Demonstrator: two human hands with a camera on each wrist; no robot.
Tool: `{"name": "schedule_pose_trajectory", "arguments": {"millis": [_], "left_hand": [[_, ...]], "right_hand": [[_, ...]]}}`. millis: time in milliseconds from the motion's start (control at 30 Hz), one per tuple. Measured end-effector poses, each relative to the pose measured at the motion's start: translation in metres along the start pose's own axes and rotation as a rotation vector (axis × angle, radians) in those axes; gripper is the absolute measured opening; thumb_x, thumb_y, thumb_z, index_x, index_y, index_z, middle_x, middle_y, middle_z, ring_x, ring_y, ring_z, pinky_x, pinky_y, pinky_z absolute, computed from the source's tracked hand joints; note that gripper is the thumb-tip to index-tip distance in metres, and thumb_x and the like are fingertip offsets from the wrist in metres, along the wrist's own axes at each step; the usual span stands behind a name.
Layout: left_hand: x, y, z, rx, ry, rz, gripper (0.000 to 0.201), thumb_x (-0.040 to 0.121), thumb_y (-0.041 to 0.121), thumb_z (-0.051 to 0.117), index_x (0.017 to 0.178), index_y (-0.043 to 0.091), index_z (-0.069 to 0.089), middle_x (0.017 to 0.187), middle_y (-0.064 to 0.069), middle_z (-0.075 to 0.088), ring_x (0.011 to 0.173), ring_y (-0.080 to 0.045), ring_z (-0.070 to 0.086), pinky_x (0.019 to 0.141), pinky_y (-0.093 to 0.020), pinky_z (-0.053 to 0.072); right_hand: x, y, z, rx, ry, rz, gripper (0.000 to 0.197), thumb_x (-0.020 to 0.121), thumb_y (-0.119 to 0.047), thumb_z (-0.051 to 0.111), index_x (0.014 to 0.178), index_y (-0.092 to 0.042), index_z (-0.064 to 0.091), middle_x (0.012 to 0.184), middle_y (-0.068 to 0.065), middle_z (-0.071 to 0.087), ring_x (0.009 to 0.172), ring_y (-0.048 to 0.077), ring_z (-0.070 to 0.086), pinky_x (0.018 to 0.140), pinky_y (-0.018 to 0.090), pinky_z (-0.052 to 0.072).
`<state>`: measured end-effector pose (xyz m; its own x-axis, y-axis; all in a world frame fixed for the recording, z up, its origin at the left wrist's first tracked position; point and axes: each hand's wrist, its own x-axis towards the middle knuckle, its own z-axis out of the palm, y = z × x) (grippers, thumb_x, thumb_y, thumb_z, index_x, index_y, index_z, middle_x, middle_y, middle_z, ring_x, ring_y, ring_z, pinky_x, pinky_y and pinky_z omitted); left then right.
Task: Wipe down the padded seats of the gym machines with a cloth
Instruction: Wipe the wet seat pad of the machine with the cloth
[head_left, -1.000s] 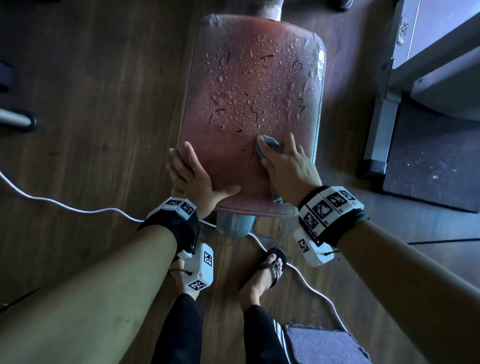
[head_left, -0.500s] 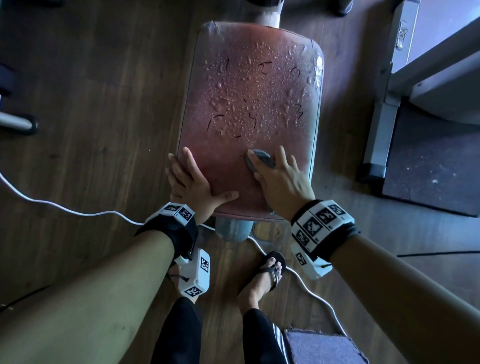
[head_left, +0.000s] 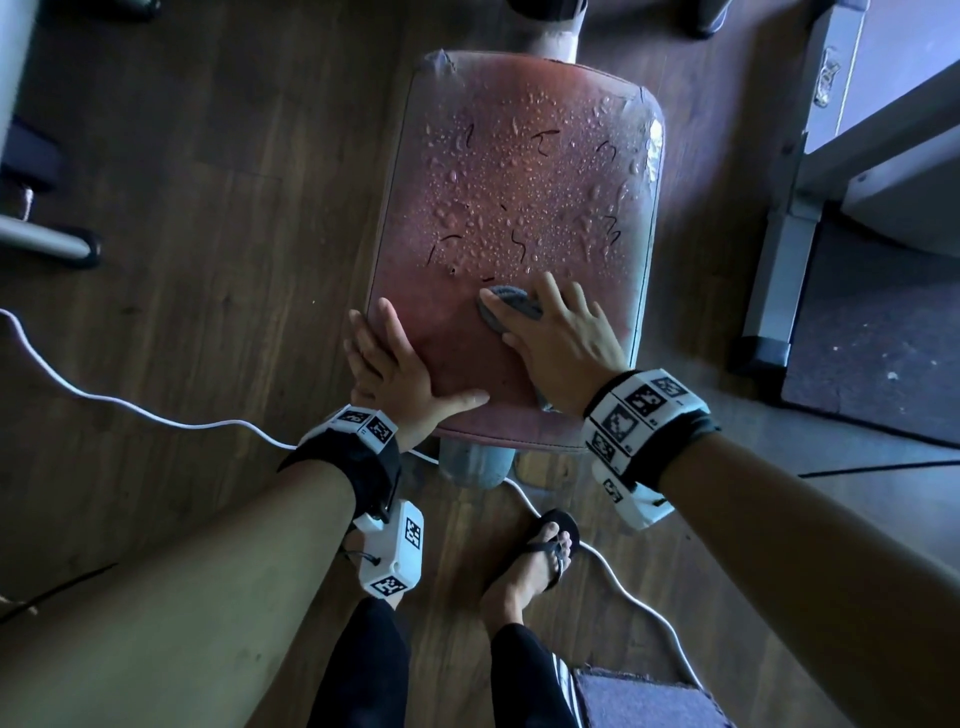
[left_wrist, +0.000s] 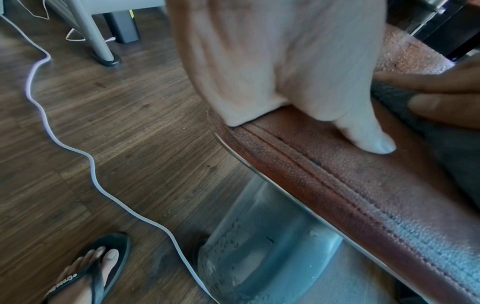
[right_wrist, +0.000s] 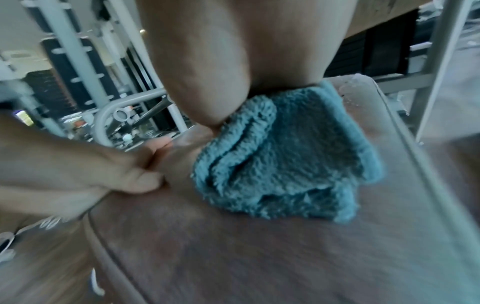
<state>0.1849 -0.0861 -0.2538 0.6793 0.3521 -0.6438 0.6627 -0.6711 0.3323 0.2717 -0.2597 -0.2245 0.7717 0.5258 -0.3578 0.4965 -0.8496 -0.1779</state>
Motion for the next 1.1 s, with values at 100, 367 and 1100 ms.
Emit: {"name": "schedule_pose_trajectory", "arguments": {"millis": [100,367,1100], "left_hand": [[-0.002,0.004,0.0,0.008,-0.003,-0.02,0.152,0.049,0.077,0.076,0.144,0.031,-0.034,0.154,-0.006,-0.038,0.147,-0.034,-0.019,0.117,-0.055,0.008],[0.0,0.003,0.003,0.037,0.038,-0.042,0.157,0.042,0.081,0.074,0.143,0.032,-0.035,0.156,-0.007,-0.033,0.148,-0.036,-0.014,0.117,-0.052,0.013],[0.005,0.001,0.005,-0.207,0.034,-0.092,0.115,0.08,0.049,0.066,0.146,0.04,-0.027,0.157,0.001,-0.032,0.147,-0.024,-0.021,0.116,-0.051,0.005]], "right_hand": [[0.014,-0.011,-0.003,0.036,0.008,0.072,0.051,0.101,-0.042,0.038,0.149,-0.045,0.022,0.143,0.007,0.031,0.118,0.032,0.04,0.094,0.045,0.042],[0.012,-0.026,0.004,0.118,0.088,0.136,0.052,0.1,-0.04,0.041,0.15,-0.038,0.027,0.141,0.011,0.032,0.114,0.032,0.042,0.091,0.046,0.043],[-0.019,-0.014,0.044,0.131,0.316,-0.078,0.048,0.097,-0.022,0.053,0.144,-0.017,0.047,0.144,0.003,0.046,0.134,0.029,0.038,0.108,0.042,0.031]]}}
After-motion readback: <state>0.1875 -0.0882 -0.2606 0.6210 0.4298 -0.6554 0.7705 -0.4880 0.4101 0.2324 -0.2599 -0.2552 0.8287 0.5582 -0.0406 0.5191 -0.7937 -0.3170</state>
